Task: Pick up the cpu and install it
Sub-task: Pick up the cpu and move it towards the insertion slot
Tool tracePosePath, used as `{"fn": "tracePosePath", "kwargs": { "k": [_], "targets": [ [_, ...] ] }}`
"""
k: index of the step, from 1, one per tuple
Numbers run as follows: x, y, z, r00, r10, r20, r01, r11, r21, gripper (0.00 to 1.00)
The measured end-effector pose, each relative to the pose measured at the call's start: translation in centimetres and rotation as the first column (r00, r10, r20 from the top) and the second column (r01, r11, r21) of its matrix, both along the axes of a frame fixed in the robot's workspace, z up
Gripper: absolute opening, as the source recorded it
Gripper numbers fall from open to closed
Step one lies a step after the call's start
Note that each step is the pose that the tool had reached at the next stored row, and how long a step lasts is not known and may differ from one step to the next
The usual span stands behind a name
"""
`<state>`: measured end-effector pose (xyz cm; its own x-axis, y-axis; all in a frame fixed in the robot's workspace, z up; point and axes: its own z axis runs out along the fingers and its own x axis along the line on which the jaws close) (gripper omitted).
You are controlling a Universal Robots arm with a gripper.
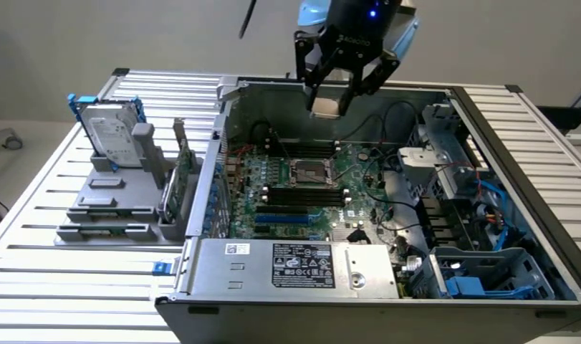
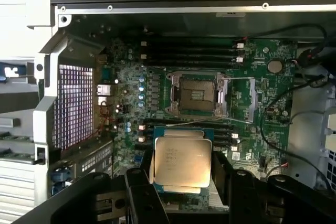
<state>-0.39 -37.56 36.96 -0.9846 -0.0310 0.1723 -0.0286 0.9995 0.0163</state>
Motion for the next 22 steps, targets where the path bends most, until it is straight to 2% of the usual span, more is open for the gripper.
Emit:
{"fn": "tracePosePath", "kwargs": {
  "k": [3, 6, 17, 22],
  "targets": [
    [0.0, 0.67, -0.29, 1.0000, 0.000, 0.0052, 0.000, 1.0000, -0.0001, 0.54],
    [0.0, 1.16, -0.53, 0.9999, 0.000, 0.0161, 0.000, 1.0000, -0.0002, 0.54],
    [-1.3, 2.14, -1.55, 0.9986, -0.006, 0.0534, 0.006, 1.0000, -0.0001, 0.54],
    [-1.4, 3.14, -2.05, 0.9980, -0.009, 0.0622, 0.009, 1.0000, 0.0000, 0.54]
  ]
}}
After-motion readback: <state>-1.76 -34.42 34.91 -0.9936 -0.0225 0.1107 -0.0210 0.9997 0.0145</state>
